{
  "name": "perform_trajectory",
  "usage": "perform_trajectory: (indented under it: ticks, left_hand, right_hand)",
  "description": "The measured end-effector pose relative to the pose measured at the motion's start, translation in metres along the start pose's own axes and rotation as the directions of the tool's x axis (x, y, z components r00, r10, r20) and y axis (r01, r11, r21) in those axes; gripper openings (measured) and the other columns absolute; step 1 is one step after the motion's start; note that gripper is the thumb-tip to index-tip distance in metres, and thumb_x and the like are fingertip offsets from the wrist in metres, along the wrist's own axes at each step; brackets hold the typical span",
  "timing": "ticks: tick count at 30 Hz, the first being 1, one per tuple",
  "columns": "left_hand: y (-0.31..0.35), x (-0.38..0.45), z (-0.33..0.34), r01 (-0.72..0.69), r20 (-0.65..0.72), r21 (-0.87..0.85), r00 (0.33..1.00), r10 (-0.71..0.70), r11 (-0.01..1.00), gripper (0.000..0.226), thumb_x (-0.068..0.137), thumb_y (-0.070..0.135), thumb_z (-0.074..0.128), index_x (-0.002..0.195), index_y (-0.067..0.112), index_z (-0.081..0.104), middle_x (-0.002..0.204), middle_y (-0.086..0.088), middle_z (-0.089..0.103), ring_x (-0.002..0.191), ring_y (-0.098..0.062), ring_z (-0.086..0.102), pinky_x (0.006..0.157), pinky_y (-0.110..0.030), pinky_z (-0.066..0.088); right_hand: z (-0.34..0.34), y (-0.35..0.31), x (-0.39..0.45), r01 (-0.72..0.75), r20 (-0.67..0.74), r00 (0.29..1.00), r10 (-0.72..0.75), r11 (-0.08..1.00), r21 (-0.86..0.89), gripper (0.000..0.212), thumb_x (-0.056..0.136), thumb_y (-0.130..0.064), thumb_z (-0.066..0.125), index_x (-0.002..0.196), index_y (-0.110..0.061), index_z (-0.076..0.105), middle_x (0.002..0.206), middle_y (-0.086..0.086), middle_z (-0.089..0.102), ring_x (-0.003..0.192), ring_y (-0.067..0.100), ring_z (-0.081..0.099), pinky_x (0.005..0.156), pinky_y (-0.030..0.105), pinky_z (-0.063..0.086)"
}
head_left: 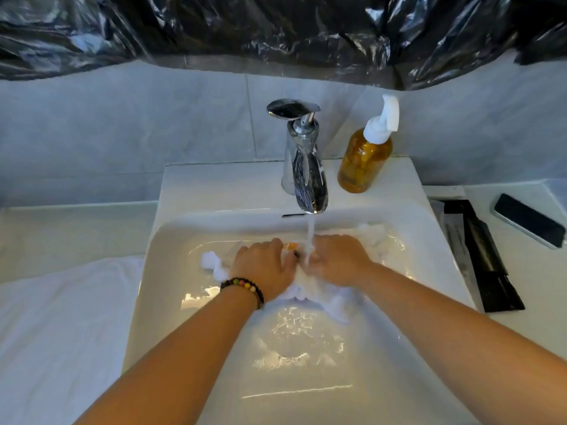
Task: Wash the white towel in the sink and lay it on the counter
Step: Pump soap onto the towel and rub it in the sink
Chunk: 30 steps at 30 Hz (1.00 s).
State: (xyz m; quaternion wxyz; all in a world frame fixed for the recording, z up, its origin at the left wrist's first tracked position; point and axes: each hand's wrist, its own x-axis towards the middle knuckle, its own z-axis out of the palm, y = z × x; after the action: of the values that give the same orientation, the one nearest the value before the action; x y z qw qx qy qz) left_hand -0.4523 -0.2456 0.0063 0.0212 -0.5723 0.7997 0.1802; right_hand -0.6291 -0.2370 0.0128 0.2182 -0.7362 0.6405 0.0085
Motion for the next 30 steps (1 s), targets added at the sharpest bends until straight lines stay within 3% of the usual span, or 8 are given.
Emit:
perform_trajectory:
  ticks: [3,6,9,11,15,17,23,30]
  left_hand:
    - [0.001,0.007,-0.037,-0.007,0.432,-0.184,0.897,0.087,0.983,0.047,0.102,0.048,0.027,0.126,0.019,0.055,0.107,-0.009,0.060,0.098,-0.030,0.058,0.085,-0.036,0.046]
    - [-0.005,0.003,-0.057,0.167,0.640,-0.279,0.767,0.054,0.946,0.052,0.100,0.053,0.033,0.139,0.022,0.049,0.135,-0.002,0.053,0.119,-0.023,0.052,0.106,-0.034,0.038]
    - [-0.019,0.000,-0.053,0.331,0.452,-0.221,0.868,-0.205,0.917,0.049,0.101,0.045,0.041,0.128,0.008,0.056,0.130,-0.013,0.060,0.110,-0.028,0.058,0.092,-0.032,0.044]
    - [-0.026,-0.016,-0.045,0.338,0.206,-0.323,0.937,-0.283,0.884,0.042,0.101,0.040,0.042,0.133,0.014,0.049,0.130,-0.010,0.059,0.106,-0.026,0.060,0.091,-0.034,0.050]
    - [-0.018,-0.072,-0.013,-0.055,-0.196,-0.232,0.981,0.009,0.971,0.047,0.099,0.037,0.042,0.140,0.016,0.047,0.141,-0.006,0.053,0.127,-0.026,0.052,0.105,-0.040,0.043]
    - [-0.021,-0.078,0.015,-0.176,-0.237,-0.043,0.958,0.161,0.983,0.052,0.094,0.040,0.037,0.136,0.015,0.051,0.128,-0.006,0.062,0.115,-0.028,0.060,0.094,-0.047,0.050]
    - [-0.027,-0.041,0.037,-0.071,-0.273,0.158,0.955,0.112,0.985,0.038,0.091,0.036,0.033,0.106,0.016,0.061,0.085,0.001,0.063,0.075,-0.025,0.058,0.060,-0.036,0.050]
    - [-0.029,-0.020,0.041,-0.080,-0.272,0.124,0.956,0.111,0.989,0.034,0.081,0.034,0.033,0.088,0.013,0.060,0.066,-0.001,0.058,0.060,-0.026,0.056,0.049,-0.032,0.044]
  right_hand:
    - [-0.031,0.005,-0.002,-0.198,0.375,0.926,0.041,0.899,0.391,0.027,0.092,-0.043,0.054,0.093,-0.018,0.064,0.101,0.001,0.064,0.096,0.021,0.057,0.086,0.032,0.046]
    - [-0.039,0.014,-0.013,-0.357,0.417,0.894,0.166,0.826,0.436,0.031,0.094,-0.041,0.055,0.090,-0.012,0.067,0.095,0.003,0.067,0.090,0.024,0.061,0.079,0.031,0.045]
    - [-0.033,0.019,-0.031,-0.370,-0.078,0.908,0.412,0.874,0.314,0.027,0.097,-0.031,0.051,0.115,-0.013,0.060,0.114,0.007,0.065,0.099,0.026,0.061,0.080,0.032,0.046]
    - [-0.021,0.009,-0.055,-0.253,-0.286,0.882,0.375,0.887,0.386,0.034,0.097,-0.023,0.050,0.129,-0.015,0.053,0.127,0.004,0.058,0.114,0.026,0.056,0.089,0.033,0.045]
    - [0.040,-0.017,-0.094,0.103,-0.387,0.916,-0.102,0.995,-0.019,0.051,0.092,-0.034,0.045,0.139,-0.015,0.041,0.138,0.007,0.050,0.128,0.026,0.046,0.102,0.049,0.045]
    - [0.059,-0.014,-0.088,0.074,-0.339,0.933,-0.124,0.985,-0.155,0.066,0.087,-0.043,0.043,0.144,-0.012,0.033,0.140,0.009,0.049,0.128,0.029,0.046,0.100,0.053,0.044]
    - [0.061,-0.003,-0.036,0.065,-0.468,0.864,-0.186,0.963,-0.261,0.059,0.068,-0.052,0.048,0.111,-0.012,0.044,0.093,0.008,0.059,0.077,0.030,0.055,0.064,0.040,0.042]
    - [0.061,0.008,-0.003,0.085,-0.463,0.855,-0.234,0.944,-0.319,0.044,0.066,-0.049,0.044,0.084,-0.011,0.058,0.072,0.008,0.055,0.064,0.029,0.053,0.058,0.036,0.040]
